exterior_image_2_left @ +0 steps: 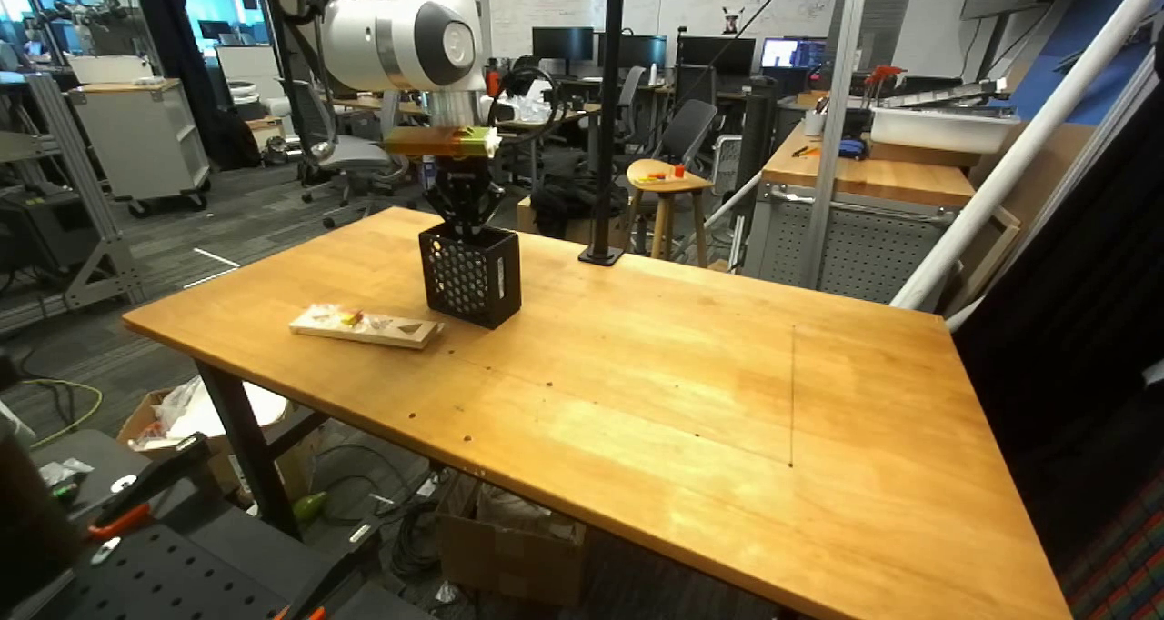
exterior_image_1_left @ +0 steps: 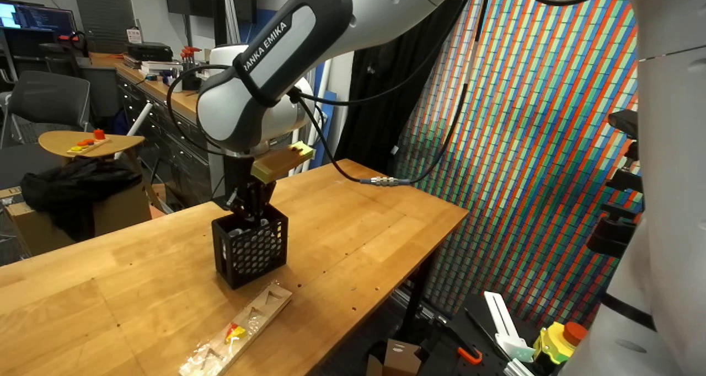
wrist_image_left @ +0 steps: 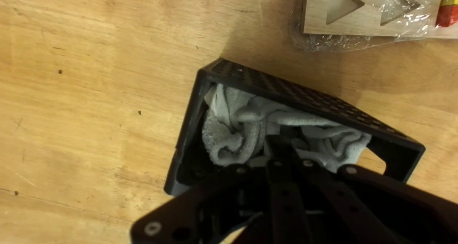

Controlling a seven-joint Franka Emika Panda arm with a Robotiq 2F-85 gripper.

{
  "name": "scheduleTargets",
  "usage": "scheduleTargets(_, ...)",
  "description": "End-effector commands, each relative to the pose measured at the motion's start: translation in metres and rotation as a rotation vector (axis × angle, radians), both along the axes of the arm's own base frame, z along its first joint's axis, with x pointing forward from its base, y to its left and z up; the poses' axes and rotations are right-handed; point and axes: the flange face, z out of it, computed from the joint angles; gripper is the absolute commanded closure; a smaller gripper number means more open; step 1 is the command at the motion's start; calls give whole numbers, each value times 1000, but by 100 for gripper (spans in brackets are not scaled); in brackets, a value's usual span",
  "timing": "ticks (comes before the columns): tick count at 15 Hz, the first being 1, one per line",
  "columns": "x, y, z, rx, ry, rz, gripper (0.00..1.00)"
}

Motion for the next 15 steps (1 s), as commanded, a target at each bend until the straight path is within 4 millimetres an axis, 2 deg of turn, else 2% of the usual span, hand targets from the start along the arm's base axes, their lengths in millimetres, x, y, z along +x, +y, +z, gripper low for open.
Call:
scheduleTargets(1, -6, 4, -4, 4, -17, 0, 99)
scheduleTargets(5, -6, 6, -19, 15, 0, 3, 99)
scheduleTargets(12, -3, 21, -54, 72, 29, -2, 99)
scheduleTargets(15, -2, 26, -60, 101, 36, -22, 99)
